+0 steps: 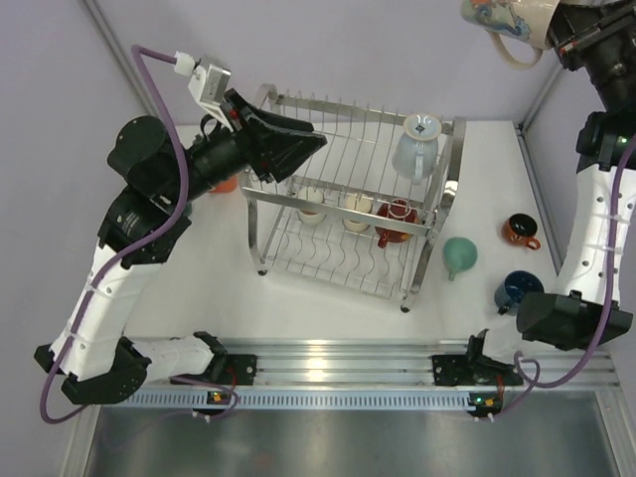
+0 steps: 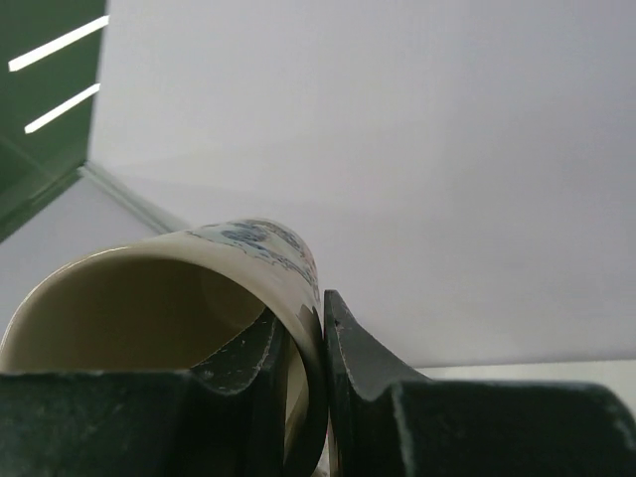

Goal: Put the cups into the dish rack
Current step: Pass the cup from the right arm to the left

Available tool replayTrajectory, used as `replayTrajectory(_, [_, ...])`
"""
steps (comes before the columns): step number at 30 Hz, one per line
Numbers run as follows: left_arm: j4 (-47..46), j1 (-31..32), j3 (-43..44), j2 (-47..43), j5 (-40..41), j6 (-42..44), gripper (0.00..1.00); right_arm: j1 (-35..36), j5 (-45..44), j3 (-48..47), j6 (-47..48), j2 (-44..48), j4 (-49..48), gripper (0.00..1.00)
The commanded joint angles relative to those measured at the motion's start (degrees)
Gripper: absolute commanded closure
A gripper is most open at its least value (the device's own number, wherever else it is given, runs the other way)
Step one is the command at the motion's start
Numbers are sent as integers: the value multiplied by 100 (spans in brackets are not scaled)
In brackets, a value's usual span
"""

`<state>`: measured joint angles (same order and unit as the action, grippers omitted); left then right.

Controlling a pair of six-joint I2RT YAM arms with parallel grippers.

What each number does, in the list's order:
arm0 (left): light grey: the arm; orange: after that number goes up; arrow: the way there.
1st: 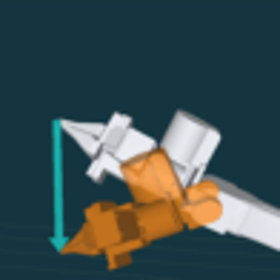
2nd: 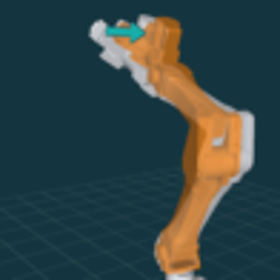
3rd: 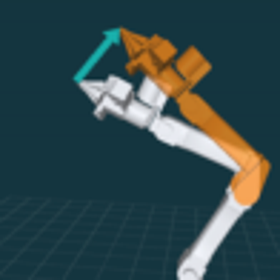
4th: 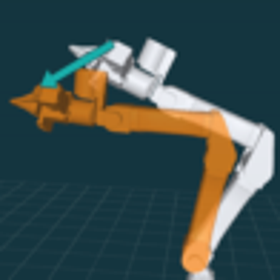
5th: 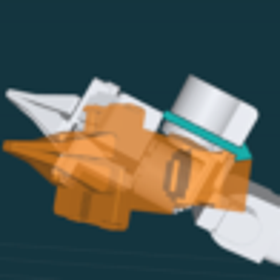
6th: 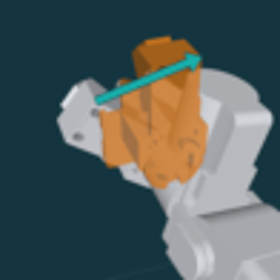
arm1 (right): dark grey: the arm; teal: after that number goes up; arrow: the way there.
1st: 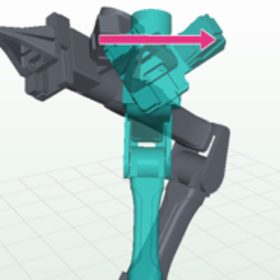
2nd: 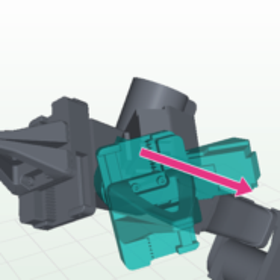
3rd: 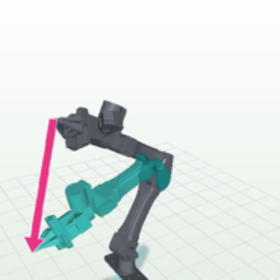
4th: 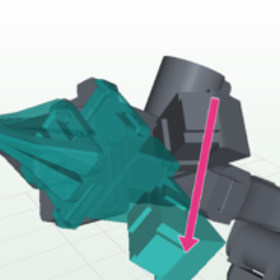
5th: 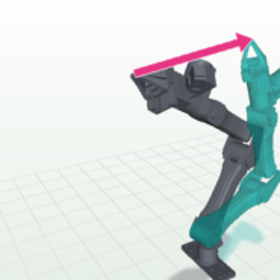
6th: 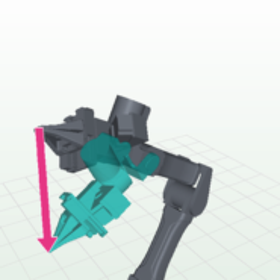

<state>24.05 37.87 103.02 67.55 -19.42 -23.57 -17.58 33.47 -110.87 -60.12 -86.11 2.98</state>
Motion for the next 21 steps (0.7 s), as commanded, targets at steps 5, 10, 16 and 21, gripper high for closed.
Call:
replayTrajectory(5, [-2133, -16, -485, -110, -914, -464, 48, 1238, -139, 557, -1986, 876, -2083, 100])
replayTrajectory(10, [-2703, -16, -765, -110, -1002, -455, 48, 2363, -508, 821, -2214, 1297, -2345, 100])
replayTrajectory(16, [-4039, -16, -1126, 47, -1485, -1130, 46, 3480, -1150, 1541, -2390, 1728, -2828, 100])
replayTrajectory(21, [-4365, -16, -1030, 372, -1836, -1308, 45, 4148, -1352, 1832, -2627, 1703, -3216, 100])
